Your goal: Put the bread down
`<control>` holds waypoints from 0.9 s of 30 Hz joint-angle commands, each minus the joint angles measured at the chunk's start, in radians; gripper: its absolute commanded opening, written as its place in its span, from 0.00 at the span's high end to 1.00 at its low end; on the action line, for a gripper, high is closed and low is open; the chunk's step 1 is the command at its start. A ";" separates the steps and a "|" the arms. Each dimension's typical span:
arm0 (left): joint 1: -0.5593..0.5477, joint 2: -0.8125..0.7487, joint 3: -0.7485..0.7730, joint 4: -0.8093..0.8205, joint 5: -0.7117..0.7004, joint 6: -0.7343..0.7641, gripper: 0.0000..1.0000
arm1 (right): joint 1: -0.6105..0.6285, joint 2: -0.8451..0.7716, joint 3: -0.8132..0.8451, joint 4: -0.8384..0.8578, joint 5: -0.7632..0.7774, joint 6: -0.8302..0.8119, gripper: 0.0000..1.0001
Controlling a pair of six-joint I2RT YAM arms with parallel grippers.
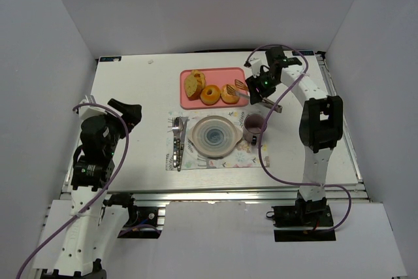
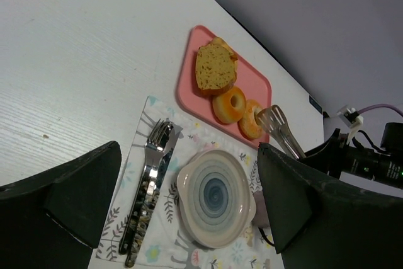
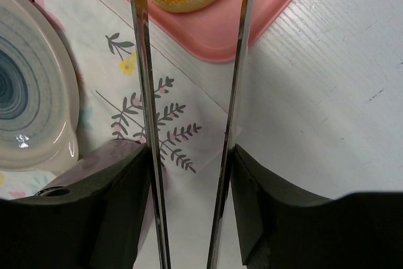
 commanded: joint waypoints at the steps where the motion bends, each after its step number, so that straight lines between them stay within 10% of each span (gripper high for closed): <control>1: 0.001 -0.010 0.004 -0.020 -0.013 -0.002 0.02 | -0.007 -0.018 0.051 0.025 -0.002 0.025 0.44; 27: -0.001 -0.016 0.001 -0.024 -0.014 -0.013 0.02 | 0.013 0.015 0.108 -0.056 0.002 0.022 0.45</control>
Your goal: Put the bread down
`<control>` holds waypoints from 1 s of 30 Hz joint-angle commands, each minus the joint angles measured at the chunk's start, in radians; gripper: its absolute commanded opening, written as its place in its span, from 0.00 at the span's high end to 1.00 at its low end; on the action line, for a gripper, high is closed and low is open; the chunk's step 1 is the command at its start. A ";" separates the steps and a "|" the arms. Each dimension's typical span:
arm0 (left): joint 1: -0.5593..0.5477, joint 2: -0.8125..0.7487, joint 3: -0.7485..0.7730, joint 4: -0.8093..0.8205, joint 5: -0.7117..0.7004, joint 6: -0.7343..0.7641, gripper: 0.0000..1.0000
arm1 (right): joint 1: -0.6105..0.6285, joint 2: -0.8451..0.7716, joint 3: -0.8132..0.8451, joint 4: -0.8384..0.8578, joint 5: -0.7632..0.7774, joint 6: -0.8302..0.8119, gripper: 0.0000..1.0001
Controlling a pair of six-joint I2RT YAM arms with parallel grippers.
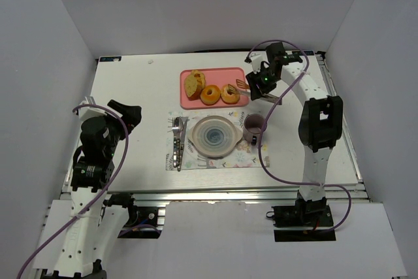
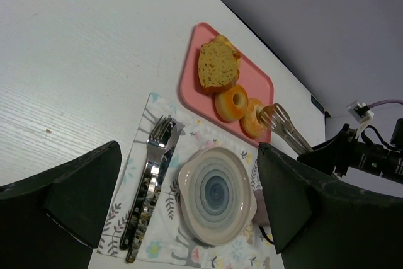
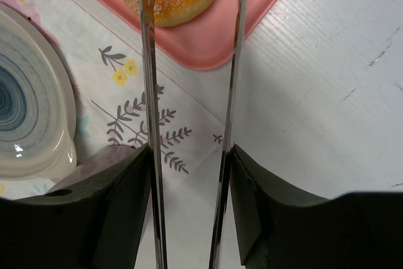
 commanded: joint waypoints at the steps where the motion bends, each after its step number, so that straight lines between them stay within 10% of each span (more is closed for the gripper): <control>1: 0.001 -0.009 0.001 0.004 -0.008 -0.005 0.02 | 0.011 0.008 0.041 -0.048 -0.038 -0.005 0.45; 20: 0.001 -0.008 -0.002 0.007 -0.007 -0.005 0.02 | 0.016 -0.026 0.021 -0.001 -0.014 0.019 0.93; 30: 0.001 -0.023 -0.008 -0.006 -0.013 -0.008 0.02 | 0.011 -0.104 -0.002 0.002 -0.049 0.027 0.67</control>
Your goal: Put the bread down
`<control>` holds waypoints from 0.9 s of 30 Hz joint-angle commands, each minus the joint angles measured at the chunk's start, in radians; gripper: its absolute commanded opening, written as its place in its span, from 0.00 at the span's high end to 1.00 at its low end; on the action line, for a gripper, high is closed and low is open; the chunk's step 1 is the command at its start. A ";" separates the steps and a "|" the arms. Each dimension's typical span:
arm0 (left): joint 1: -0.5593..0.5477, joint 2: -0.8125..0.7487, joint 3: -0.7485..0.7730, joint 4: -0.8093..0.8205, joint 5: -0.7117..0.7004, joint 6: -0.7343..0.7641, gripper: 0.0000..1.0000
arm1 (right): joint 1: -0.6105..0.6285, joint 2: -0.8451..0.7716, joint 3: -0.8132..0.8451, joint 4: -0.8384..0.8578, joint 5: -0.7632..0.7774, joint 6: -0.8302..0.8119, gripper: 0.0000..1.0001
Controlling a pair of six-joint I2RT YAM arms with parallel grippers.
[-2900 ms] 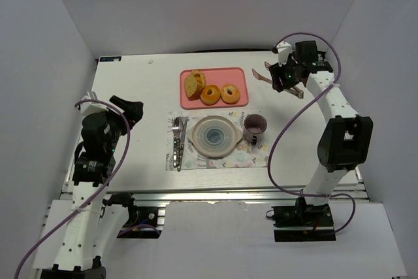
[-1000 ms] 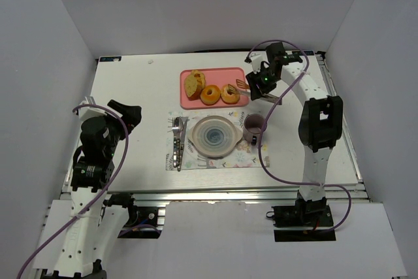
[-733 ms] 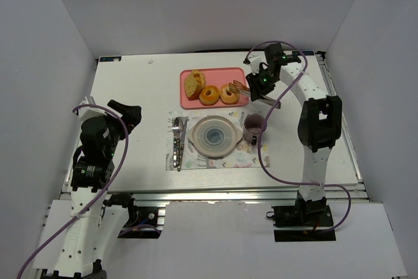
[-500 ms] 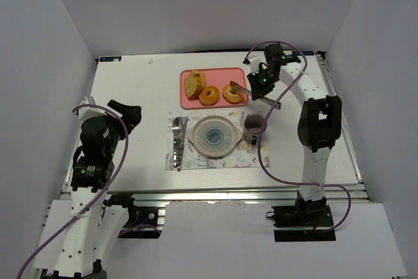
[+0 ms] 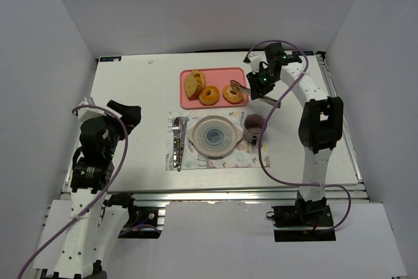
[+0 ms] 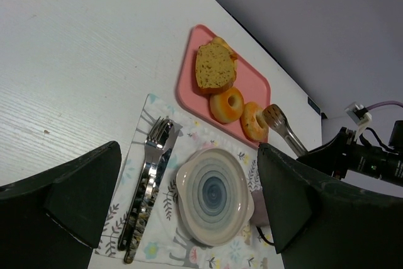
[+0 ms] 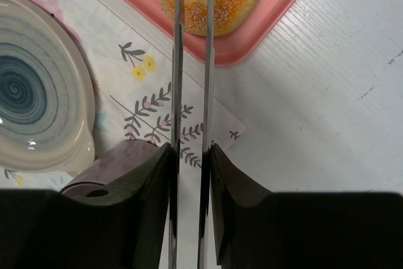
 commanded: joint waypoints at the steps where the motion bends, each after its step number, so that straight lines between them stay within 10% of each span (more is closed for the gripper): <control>1: -0.001 -0.019 -0.010 -0.004 -0.012 -0.007 0.02 | -0.001 -0.106 -0.003 0.025 -0.031 0.008 0.65; 8: 0.001 -0.019 -0.021 0.002 -0.008 -0.010 0.02 | 0.001 -0.153 -0.033 0.025 -0.029 0.005 0.40; 27: -0.001 -0.022 -0.027 -0.005 -0.014 -0.009 0.02 | 0.090 -0.118 -0.077 0.022 0.064 -0.078 0.43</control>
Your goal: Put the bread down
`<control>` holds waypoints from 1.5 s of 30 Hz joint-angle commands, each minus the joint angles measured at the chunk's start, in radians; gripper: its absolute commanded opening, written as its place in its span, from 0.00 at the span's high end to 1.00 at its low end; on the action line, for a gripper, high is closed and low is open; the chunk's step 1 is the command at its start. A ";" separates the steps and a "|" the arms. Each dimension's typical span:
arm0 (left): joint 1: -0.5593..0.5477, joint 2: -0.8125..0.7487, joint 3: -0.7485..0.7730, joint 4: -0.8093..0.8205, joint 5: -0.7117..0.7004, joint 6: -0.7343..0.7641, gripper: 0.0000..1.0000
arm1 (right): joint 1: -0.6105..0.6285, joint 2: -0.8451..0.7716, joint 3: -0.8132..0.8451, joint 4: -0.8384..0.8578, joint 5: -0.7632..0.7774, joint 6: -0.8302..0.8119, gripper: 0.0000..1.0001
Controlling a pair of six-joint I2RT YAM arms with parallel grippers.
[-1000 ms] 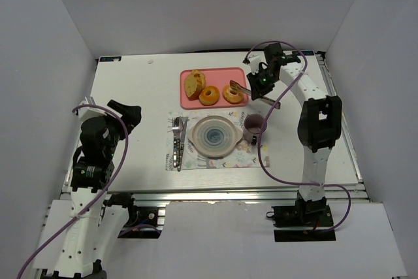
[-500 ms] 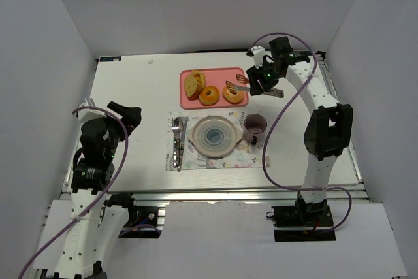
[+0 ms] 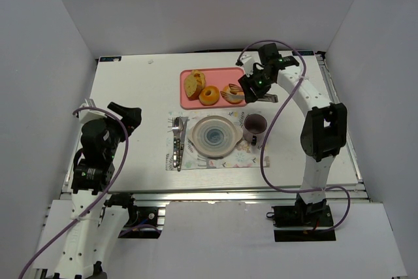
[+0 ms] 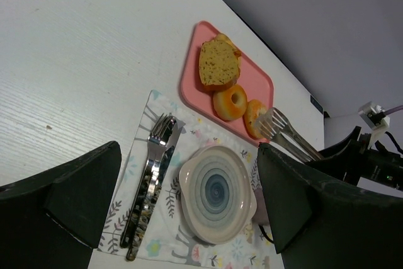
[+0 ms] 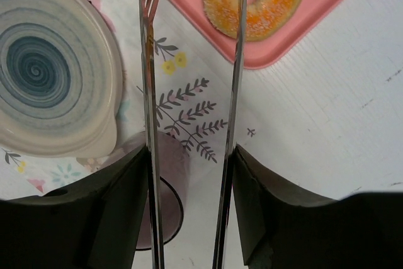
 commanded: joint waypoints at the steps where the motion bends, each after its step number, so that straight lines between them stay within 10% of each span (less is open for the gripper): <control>1: -0.001 -0.005 -0.001 -0.008 -0.013 0.003 0.02 | 0.028 0.010 0.007 0.008 0.045 -0.025 0.43; 32: 0.001 -0.009 -0.031 0.023 -0.010 -0.003 0.02 | 0.142 0.110 0.115 -0.110 0.332 -0.103 0.52; 45: -0.001 -0.028 -0.041 0.020 -0.015 -0.004 0.02 | 0.142 0.144 0.183 -0.167 0.375 -0.090 0.89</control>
